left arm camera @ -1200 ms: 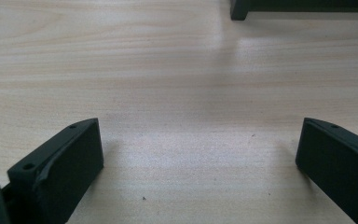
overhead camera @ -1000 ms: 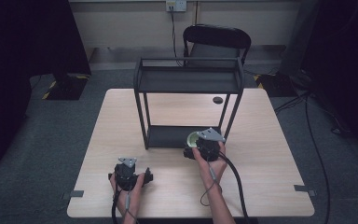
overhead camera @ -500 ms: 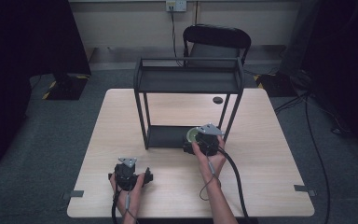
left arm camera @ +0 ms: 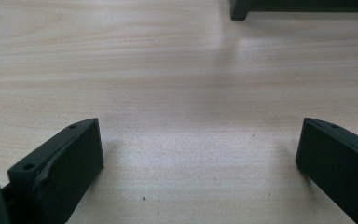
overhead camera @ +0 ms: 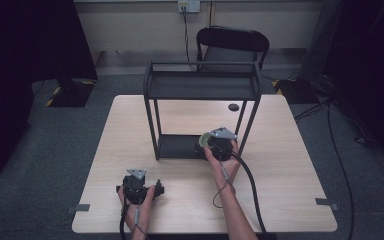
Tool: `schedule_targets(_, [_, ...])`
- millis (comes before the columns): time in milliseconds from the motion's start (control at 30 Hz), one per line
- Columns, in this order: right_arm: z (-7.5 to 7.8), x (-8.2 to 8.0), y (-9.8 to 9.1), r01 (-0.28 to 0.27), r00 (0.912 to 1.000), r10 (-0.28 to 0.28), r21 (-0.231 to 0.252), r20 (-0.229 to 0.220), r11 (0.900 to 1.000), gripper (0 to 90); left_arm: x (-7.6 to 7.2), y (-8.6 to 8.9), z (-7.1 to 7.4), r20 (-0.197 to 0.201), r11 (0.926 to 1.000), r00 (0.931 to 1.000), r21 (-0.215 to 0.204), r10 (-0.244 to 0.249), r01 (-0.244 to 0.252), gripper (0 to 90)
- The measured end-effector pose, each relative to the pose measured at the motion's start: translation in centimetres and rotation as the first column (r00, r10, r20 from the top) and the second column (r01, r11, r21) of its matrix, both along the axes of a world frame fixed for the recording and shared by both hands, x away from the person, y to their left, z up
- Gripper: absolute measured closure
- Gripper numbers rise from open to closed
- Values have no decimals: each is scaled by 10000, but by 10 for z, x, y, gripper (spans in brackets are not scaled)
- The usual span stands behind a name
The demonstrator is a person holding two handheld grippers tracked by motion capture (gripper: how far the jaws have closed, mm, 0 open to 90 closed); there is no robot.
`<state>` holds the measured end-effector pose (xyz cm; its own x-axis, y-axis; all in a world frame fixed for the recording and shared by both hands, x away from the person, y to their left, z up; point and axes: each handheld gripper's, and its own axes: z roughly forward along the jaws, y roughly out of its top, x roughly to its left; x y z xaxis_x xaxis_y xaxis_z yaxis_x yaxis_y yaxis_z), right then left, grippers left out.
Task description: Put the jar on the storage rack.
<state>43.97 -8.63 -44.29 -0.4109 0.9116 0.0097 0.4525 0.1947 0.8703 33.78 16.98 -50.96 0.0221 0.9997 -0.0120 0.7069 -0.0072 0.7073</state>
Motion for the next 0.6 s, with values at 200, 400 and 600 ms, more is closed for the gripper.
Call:
schedule_targets(200, [-3, 6, 1, 31, 10000, -31, -13, -43, 10000, 107, 0, 0, 0, 2, 10000, 10000, 1, 0, 0, 2])
schedule_targets(400, [-6, 12, 2, 26, 10000, -26, 90, -41, 10000, 107, 0, 0, 0, 3, 10000, 10000, 2, 2, -2, 2])
schedule_targets(600, [-7, 18, 3, -41, 9999, 43, 174, -95, 9998, 107, 0, 0, 0, -2, 10000, 10000, 2, 0, 0, 2])
